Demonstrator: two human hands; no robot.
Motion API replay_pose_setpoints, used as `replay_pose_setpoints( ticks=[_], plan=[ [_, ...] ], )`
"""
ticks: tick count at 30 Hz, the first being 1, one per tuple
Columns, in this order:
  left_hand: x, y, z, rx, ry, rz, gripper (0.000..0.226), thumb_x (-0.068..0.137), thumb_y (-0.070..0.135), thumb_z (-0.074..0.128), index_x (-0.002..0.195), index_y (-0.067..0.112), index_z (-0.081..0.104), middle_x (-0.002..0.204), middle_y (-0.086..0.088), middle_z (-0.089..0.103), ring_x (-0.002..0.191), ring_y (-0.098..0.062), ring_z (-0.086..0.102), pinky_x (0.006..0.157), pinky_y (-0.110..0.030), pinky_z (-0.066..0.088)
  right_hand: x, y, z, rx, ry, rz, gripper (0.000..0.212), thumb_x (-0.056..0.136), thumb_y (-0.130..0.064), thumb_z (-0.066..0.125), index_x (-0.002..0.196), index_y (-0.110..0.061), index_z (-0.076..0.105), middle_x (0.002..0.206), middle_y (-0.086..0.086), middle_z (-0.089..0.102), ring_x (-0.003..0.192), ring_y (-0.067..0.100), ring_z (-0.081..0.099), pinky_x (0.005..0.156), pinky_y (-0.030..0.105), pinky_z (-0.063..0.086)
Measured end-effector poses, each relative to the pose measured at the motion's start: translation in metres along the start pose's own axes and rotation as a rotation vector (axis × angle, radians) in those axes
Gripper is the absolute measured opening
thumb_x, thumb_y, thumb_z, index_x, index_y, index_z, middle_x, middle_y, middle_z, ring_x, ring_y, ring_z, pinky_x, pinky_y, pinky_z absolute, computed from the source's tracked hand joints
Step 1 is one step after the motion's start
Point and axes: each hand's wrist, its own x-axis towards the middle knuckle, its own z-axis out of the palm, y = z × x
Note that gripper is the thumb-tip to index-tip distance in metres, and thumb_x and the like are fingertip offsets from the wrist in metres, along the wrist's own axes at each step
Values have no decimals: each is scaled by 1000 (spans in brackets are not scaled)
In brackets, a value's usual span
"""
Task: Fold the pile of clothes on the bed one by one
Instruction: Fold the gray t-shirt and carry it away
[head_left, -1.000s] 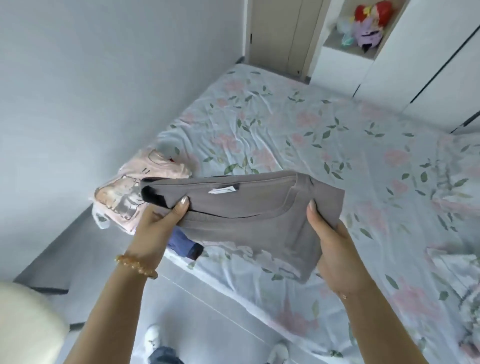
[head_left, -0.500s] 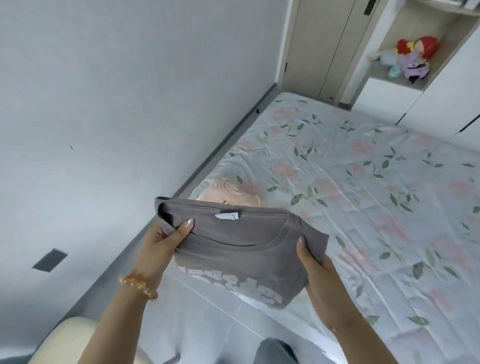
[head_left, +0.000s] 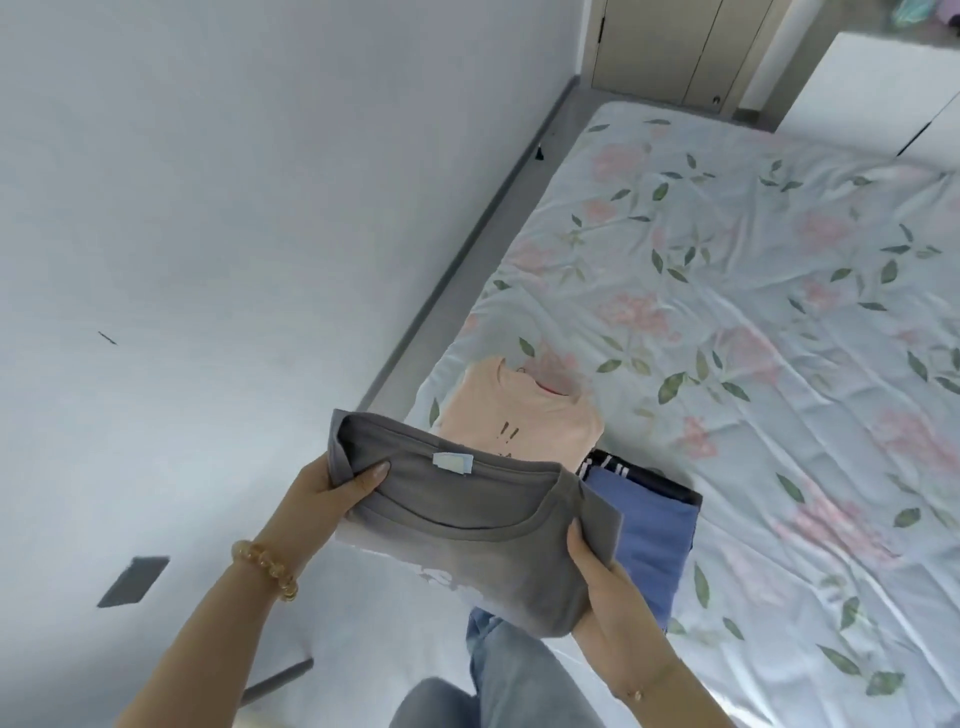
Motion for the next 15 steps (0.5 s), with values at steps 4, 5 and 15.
replay_pose_setpoints(
  ticks=[4, 5, 15],
  plan=[
    [77, 4, 10, 131, -105, -67, 21, 86, 28, 68, 103, 15, 68, 94, 1, 75, 89, -14, 70, 75, -24, 54, 59, -13, -3, 33, 66, 7, 35, 93, -32, 56, 118, -8, 64, 115, 6, 71, 103, 20, 69, 89, 39, 52],
    [105, 4, 19, 166, -137, -75, 19, 87, 28, 68, 101, 16, 68, 95, 0, 75, 89, -15, 70, 77, -25, 54, 81, -19, -7, 36, 99, -5, 37, 92, -32, 57, 118, -7, 65, 114, 7, 71, 103, 20, 69, 88, 38, 54],
    [345, -66, 144, 402, -193, -53, 33, 88, 35, 66, 111, 11, 62, 97, -1, 65, 87, -19, 60, 70, -22, 47, 308, -49, -79, -93, 472, -204, 25, 90, -27, 68, 104, -7, 70, 95, 4, 71, 88, 19, 66, 80, 29, 55]
  ],
)
